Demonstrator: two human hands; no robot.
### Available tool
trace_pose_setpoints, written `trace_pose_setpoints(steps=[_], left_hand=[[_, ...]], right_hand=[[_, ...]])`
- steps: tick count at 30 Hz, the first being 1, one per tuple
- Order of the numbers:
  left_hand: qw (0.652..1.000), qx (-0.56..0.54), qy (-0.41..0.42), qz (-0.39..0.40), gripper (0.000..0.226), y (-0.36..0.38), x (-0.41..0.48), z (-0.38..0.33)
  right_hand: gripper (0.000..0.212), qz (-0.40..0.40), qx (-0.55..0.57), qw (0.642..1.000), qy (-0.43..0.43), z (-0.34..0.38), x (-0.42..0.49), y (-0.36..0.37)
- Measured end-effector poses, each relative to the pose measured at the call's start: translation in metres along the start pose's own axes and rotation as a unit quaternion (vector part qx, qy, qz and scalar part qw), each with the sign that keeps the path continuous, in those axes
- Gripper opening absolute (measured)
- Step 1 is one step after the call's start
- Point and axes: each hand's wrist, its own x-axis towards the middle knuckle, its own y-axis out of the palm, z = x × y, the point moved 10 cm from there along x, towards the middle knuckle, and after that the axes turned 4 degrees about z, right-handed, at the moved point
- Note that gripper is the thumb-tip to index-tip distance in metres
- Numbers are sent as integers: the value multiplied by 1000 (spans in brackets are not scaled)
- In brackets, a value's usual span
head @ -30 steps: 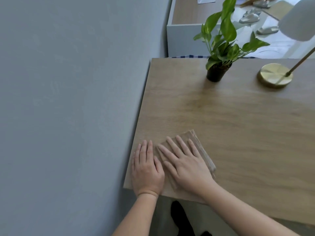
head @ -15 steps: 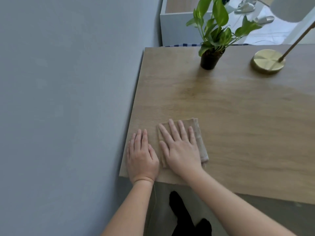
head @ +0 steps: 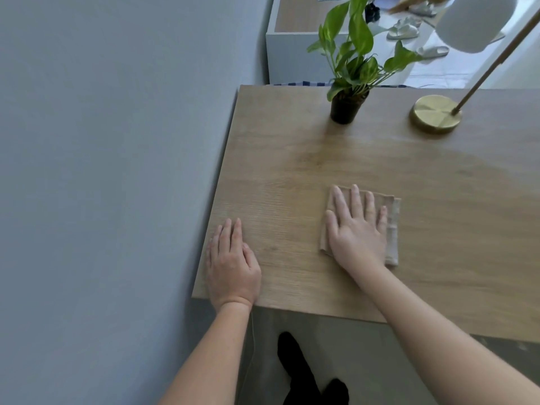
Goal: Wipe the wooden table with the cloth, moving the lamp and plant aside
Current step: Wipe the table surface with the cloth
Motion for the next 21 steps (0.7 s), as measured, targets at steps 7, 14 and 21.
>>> trace_pose_setpoints(steps=[7, 14, 21], left_hand=[[1000, 12, -1, 1, 59, 2, 0, 2], [1000, 24, 0, 4, 59, 3, 1, 2], [1000, 22, 4, -1, 59, 4, 3, 2]], right_hand=[[58, 43, -50, 980, -186, 61, -114, 58], [58, 5, -44, 998, -54, -63, -37, -14], [62, -12, 23, 999, 43, 14, 121, -46]])
